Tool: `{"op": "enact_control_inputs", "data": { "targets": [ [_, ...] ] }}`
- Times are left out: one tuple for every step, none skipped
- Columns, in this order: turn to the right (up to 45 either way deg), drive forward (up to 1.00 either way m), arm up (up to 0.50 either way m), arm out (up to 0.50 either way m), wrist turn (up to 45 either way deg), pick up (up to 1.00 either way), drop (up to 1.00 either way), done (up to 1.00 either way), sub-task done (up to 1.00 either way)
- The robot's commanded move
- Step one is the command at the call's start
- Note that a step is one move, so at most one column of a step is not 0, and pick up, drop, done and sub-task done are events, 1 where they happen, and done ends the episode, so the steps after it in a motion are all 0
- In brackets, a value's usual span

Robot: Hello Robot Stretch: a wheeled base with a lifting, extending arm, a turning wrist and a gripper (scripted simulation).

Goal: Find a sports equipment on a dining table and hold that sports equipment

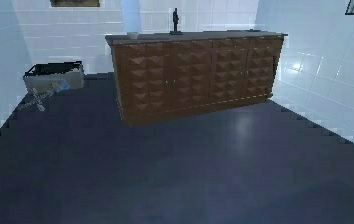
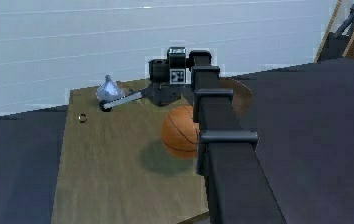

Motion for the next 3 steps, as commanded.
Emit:
{"op": "enact_control_inputs", "data": {
  "targets": [
    [0.0, 0.0, 0.0, 0.0, 45.0, 0.0, 0.0, 0.0, 0.0],
    [0.0, 0.0, 0.0, 0.0, 18.0, 0.0, 0.0, 0.0, 0.0],
    [0.0, 0.0, -0.24, 0.0, 0.0, 0.0, 0.0, 0.0, 0.0]
  ]
}}
